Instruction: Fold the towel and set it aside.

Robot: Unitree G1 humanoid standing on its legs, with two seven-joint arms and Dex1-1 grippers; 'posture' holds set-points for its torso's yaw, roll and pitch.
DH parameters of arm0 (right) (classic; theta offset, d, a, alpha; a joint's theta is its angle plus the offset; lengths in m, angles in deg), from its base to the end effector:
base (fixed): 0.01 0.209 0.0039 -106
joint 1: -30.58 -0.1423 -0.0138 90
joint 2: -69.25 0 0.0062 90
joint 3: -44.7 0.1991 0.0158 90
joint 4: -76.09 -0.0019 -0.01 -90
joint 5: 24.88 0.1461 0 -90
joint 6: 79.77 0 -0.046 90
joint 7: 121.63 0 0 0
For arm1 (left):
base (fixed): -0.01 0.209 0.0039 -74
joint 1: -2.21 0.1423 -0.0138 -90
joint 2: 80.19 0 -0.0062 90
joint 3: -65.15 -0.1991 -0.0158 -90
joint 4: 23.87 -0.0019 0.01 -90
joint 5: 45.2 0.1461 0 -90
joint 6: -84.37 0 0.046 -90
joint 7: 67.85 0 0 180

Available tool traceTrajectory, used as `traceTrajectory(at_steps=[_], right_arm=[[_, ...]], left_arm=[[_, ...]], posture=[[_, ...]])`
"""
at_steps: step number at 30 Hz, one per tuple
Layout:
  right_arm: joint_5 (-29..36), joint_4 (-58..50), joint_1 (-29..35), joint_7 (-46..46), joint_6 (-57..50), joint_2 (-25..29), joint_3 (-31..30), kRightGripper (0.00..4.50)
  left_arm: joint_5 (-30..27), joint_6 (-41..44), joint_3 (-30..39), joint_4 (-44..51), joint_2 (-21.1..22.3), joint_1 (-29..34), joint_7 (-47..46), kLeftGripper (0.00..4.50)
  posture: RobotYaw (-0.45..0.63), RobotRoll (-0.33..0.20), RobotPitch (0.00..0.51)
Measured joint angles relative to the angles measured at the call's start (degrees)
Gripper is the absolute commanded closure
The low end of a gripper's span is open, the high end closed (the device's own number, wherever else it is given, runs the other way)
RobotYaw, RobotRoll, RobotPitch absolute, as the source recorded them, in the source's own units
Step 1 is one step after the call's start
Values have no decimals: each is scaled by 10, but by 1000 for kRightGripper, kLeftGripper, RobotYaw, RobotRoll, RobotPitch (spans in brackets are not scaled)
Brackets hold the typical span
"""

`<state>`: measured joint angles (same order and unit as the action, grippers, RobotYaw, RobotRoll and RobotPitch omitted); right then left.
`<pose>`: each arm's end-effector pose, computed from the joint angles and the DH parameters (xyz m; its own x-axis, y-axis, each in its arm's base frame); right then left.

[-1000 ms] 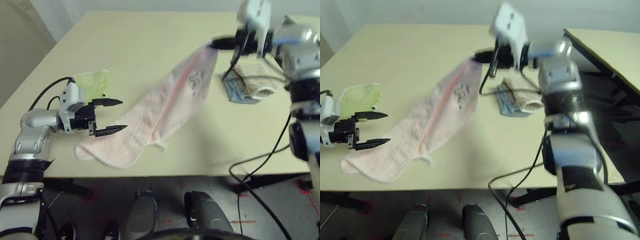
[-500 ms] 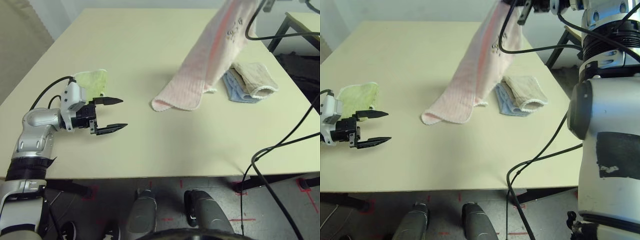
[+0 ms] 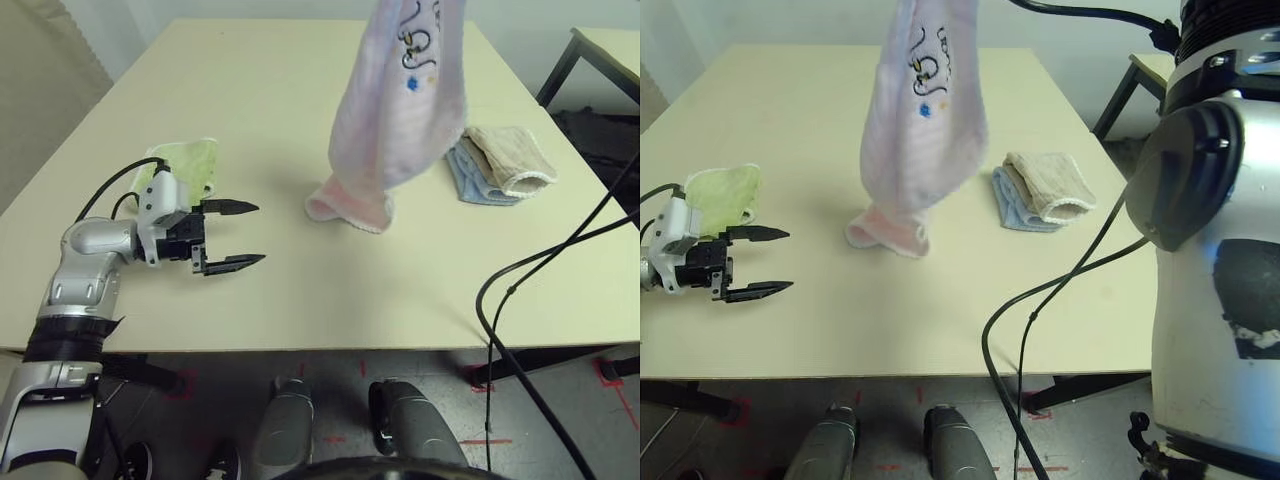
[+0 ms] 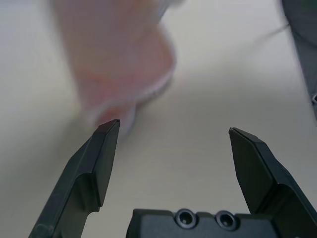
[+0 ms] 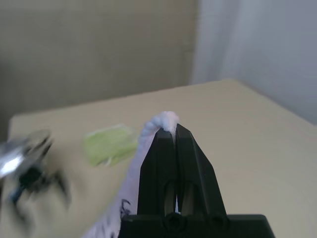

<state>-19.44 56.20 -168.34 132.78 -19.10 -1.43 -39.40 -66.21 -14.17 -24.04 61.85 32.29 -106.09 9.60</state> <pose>0.3418 -0.2232 0.4467 0.4636 0.8834 0.0682 -0.8573 0.4667 -0.2175 0.2657 0.2653 0.1460 0.2445 -0.9496 -0.1960 0.8866 0.1371 0.4419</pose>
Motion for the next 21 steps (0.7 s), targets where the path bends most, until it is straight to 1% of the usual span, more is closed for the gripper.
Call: traceTrajectory(at_steps=[3, 6, 9, 14, 15, 18, 21], right_arm=[[1, 0, 0, -16, 0, 1, 2, 4479], [1, 0, 0, -19, 0, 3, 2, 4479], [2, 0, 2, -23, 0, 5, 2, 4479], [2, 0, 12, -27, 0, 10, 2, 4479], [2, 0, 14, -28, 0, 10, 2, 4479], [2, 0, 19, -30, 0, 11, 2, 4479], [2, 0, 22, -33, 1, 11, 2, 4479]], left_arm=[[34, -25, -30, 35, -32, 12, -41, 0], [93, -62, -56, 40, -65, 13, -98, 0], [195, -123, -88, 4, -85, 10, -182, 0], [346, -161, -123, -66, -113, 0, -333, 0], [366, -161, -129, -75, -118, -3, -356, 0], [413, -145, -139, -95, -159, -20, -434, 0], [420, -115, -153, -106, -197, -40, -465, 0]], posture=[[53, 0, 93], [53, 0, 92], [52, 0, 90], [49, 0, 87], [49, 0, 87], [55, 0, 87], [56, 0, 86]])
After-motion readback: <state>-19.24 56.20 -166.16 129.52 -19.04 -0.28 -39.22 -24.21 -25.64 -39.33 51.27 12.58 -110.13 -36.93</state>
